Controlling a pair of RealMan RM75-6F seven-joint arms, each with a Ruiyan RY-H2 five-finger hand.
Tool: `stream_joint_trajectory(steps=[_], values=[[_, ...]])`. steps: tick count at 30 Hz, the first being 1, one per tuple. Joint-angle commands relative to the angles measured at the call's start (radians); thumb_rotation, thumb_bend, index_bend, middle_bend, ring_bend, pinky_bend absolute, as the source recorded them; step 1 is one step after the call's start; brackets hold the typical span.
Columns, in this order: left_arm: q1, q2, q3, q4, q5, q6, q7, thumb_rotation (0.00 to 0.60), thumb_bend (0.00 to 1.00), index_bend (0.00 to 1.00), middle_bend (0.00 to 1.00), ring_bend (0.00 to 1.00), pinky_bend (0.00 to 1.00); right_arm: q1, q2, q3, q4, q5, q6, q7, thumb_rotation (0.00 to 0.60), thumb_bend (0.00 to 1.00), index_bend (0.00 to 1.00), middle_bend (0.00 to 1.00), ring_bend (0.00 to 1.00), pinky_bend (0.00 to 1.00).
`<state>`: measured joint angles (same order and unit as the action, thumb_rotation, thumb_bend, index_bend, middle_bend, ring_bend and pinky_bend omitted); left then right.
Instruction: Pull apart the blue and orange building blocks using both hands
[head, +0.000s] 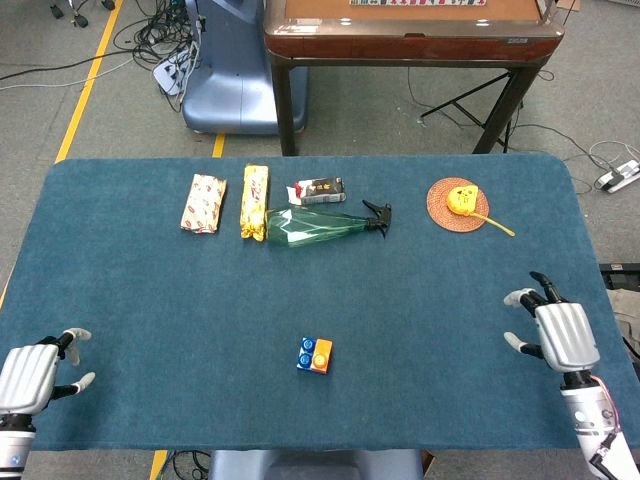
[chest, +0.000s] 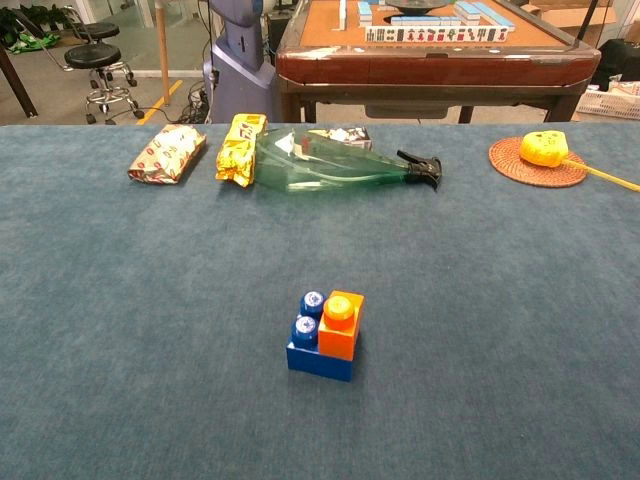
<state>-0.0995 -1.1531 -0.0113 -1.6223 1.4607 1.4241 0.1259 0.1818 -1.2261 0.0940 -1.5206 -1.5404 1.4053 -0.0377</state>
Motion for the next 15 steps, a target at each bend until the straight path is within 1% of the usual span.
stream_joint_trajectory(steps=[1,3,4,5,7,9,15], values=[[0.003,-0.008,0.011,0.011,0.011,-0.001,0.007,0.600,0.02,0.45,0.58,0.52,0.71,0.062,0.037,0.005,-0.073,-0.050,-0.058,-0.068,0.600,0.01,0.44,0.73,0.82,0.80],[0.006,-0.013,0.013,0.017,0.013,0.000,0.002,0.600,0.02,0.45,0.58,0.52,0.71,0.094,0.054,0.008,-0.114,-0.062,-0.099,-0.098,0.600,0.00,0.44,0.82,0.93,0.88],[0.006,-0.014,0.012,0.021,0.012,0.001,-0.002,0.600,0.02,0.45,0.58,0.52,0.71,0.117,0.066,0.010,-0.141,-0.068,-0.131,-0.116,0.600,0.00,0.44,0.86,0.97,0.91],[0.006,-0.016,0.012,0.024,0.013,0.001,-0.005,0.600,0.02,0.45,0.58,0.52,0.71,0.134,0.075,0.012,-0.159,-0.071,-0.155,-0.130,0.600,0.00,0.44,0.89,0.99,0.94],[0.004,-0.020,0.011,0.038,0.020,0.002,-0.015,0.600,0.02,0.44,0.58,0.52,0.71,0.176,0.086,0.020,-0.192,-0.075,-0.208,-0.162,0.600,0.00,0.44,0.96,1.00,0.98],[0.001,-0.024,0.010,0.050,0.025,0.002,-0.020,0.600,0.02,0.44,0.57,0.51,0.71,0.199,0.086,0.025,-0.205,-0.077,-0.236,-0.178,0.600,0.00,0.44,0.99,1.00,0.99],[-0.029,-0.029,-0.008,0.062,0.025,-0.026,-0.034,0.600,0.02,0.43,0.55,0.50,0.71,0.320,0.063,0.052,-0.243,-0.070,-0.379,-0.236,0.600,0.00,0.44,1.00,1.00,1.00]])
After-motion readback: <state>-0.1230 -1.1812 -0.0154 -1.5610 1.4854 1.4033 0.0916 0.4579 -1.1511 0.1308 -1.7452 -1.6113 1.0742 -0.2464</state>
